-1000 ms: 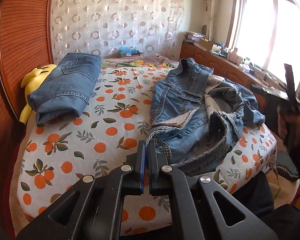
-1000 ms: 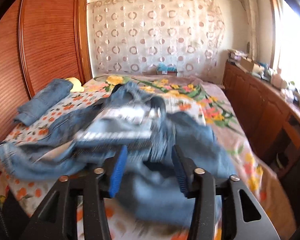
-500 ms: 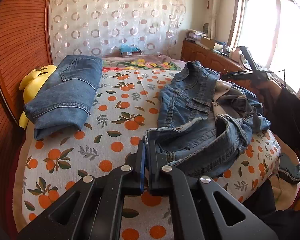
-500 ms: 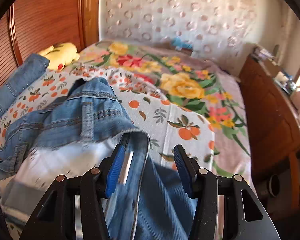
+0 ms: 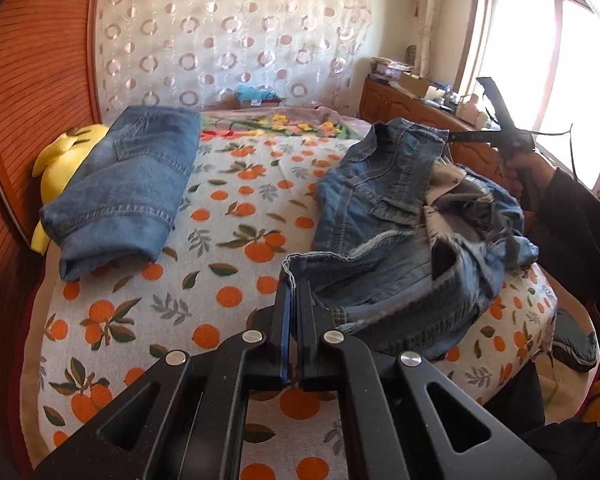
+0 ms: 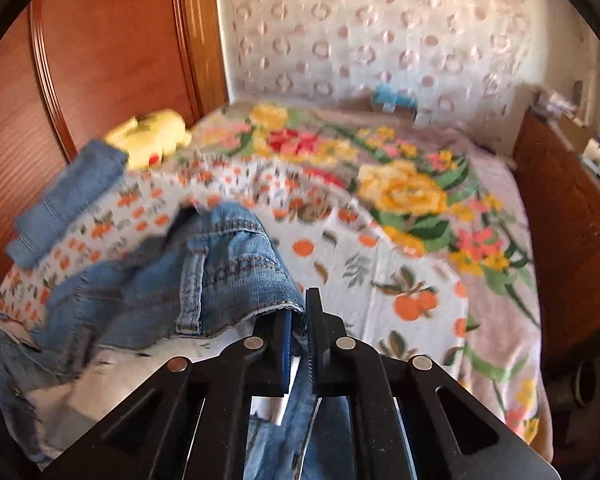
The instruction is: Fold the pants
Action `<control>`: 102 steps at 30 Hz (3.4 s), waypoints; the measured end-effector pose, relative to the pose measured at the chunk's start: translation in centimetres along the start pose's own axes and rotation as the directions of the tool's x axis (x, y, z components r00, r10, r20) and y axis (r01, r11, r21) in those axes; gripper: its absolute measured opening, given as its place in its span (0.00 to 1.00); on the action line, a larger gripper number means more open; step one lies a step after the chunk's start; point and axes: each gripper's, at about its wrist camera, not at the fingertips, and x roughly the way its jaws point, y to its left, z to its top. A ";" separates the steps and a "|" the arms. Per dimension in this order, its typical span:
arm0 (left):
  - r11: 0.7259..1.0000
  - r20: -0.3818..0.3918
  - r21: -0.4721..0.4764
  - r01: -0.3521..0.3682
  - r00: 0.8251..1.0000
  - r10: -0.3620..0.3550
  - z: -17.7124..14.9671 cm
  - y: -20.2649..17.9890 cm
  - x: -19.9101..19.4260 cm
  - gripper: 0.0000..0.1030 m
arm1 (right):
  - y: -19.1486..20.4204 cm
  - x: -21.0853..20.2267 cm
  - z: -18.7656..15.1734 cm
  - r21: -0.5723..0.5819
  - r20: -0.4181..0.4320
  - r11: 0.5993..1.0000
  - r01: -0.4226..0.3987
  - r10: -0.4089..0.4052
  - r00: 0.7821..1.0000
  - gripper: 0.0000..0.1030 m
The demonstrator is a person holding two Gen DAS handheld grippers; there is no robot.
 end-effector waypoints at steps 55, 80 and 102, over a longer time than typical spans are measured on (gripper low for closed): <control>0.993 0.189 0.018 0.116 0.975 -0.118 5.2 -2.9 -10.3 0.02 | 17.0 -18.2 13.0 -0.067 0.410 0.942 0.330 -0.276 0.869 0.02; 0.972 0.042 -0.212 0.097 0.995 -0.090 -0.1 5.1 -4.3 0.02 | 16.2 3.8 12.8 -0.231 0.205 0.973 -0.008 0.057 0.977 0.02; 0.995 0.053 -0.098 0.021 0.998 -0.016 3.1 4.8 -3.7 0.48 | 0.1 -4.4 -3.6 -0.069 0.042 0.993 -0.101 0.104 0.994 0.45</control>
